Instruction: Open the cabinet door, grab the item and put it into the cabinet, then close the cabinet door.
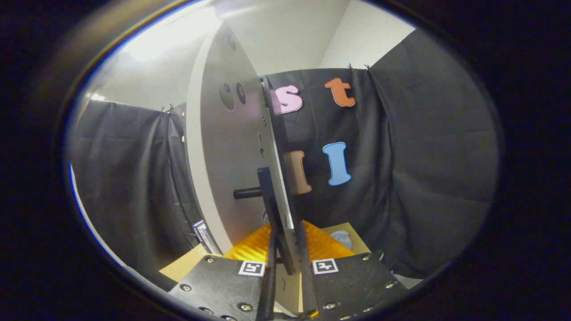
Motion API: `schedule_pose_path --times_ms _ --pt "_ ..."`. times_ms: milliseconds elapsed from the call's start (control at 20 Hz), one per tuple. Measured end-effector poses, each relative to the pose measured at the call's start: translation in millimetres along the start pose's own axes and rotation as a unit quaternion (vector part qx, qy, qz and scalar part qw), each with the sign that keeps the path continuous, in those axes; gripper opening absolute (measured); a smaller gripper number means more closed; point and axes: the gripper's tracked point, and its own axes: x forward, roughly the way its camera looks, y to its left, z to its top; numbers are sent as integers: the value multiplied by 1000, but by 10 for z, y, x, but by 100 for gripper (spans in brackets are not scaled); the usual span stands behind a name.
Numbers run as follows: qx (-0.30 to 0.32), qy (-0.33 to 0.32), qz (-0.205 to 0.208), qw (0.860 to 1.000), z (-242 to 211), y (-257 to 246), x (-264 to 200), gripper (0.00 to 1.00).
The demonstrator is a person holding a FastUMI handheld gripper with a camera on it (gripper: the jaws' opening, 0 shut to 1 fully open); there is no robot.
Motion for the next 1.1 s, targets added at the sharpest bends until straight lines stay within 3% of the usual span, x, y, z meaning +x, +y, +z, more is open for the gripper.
schedule_pose_path --times_ms 250,500,600,700,850,900,1000,1100 --pt "-28 18 -47 998 -115 5 -123 23" --pt "-33 -26 -88 995 113 273 -526 23" --pt "-19 -47 -75 996 220 577 -707 23" --pt "4 -62 -34 997 262 1032 -754 23" --pt "8 -23 10 1000 -76 1571 -617 25" --pt "-5 -3 19 1000 -265 1745 -482 28" --pt "-27 34 38 998 -684 2062 -177 54" --pt "-9 53 37 998 -1063 2276 183 83"
